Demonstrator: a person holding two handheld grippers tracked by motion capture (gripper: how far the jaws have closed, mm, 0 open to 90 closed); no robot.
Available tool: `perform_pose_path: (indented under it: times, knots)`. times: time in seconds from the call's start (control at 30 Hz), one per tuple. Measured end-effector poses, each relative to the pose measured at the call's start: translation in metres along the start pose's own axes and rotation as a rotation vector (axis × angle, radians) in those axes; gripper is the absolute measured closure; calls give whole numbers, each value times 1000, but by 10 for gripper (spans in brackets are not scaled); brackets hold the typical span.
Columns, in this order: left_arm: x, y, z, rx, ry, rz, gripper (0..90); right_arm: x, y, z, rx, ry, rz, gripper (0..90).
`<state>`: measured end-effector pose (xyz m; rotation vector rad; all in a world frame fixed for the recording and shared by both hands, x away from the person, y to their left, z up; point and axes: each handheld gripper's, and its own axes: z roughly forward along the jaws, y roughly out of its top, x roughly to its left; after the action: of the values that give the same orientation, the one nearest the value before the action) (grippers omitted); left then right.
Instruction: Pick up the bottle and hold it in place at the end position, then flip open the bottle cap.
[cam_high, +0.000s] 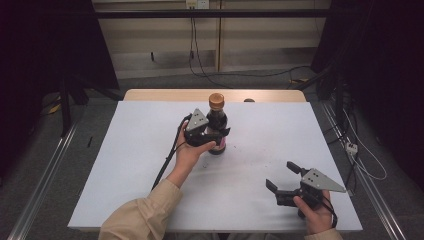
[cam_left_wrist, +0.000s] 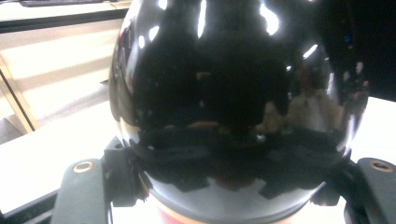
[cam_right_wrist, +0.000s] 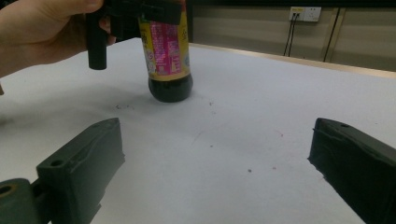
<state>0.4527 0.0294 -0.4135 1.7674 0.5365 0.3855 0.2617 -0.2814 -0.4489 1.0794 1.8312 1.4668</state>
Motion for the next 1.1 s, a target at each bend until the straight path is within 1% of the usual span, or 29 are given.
perform_pose_path:
  times: [0.07, 0.1, 0.17, 0.3, 0.37, 0.5, 0.6, 0.63, 0.67, 0.7, 0.73, 0.77, 0.87, 0.93, 0.97, 1.0, 1.07, 1.1]
  knots:
    - [-1, -1, 0, -8, 12, -2, 295, 0, 3, 3, 1, -5, 8, 22]
    - [0, -1, -1, -7, 6, 5, 295, 0, 5, 5, 2, -9, 5, 23]
    - [0, -2, -1, -16, 3, 1, 295, -1, 9, 8, 0, -12, 7, 25]
    - [0, -3, -1, -17, -4, 7, 298, -2, 14, 16, 28, -20, 20, 23]
    - [0, -3, 0, -18, -2, 9, 299, -2, 16, 21, 44, -24, 36, 21]
    - [0, -3, -1, -15, -2, 1, 301, 1, 23, 31, 66, -26, 47, 18]
    - [-2, -3, -1, -16, 4, -4, 302, 3, 28, 38, 80, -24, 44, 19]
    - [-2, -3, -1, -17, 4, -2, 302, 3, 29, 41, 84, -27, 54, 19]
    - [-1, -3, -1, -16, 4, 0, 302, 3, 30, 43, 82, -26, 57, 20]
    - [-1, -3, -1, -21, 3, -8, 302, 4, 31, 45, 87, -25, 68, 24]
    - [-1, -3, -2, -15, 9, 3, 302, 4, 33, 47, 90, -21, 74, 27]
    - [-1, -3, -2, -15, 2, 8, 302, 3, 35, 49, 90, -19, 82, 28]
    - [0, -4, -2, -14, 0, 3, 302, 2, 42, 53, 86, -26, 106, 33]
    - [0, -3, -2, -12, -2, 3, 303, 0, 48, 55, 81, -21, 121, 51]
    - [0, -3, -2, -12, -3, 2, 302, -1, 51, 56, 80, -22, 125, 54]
    - [-1, -3, -1, -22, -2, -11, 303, -2, 54, 57, 81, -23, 128, 56]
    - [-1, -3, -1, -19, -4, -11, 303, -3, 61, 60, 78, -21, 135, 64]
    - [0, -3, -2, -12, -4, -5, 303, -3, 65, 62, 78, -20, 131, 69]
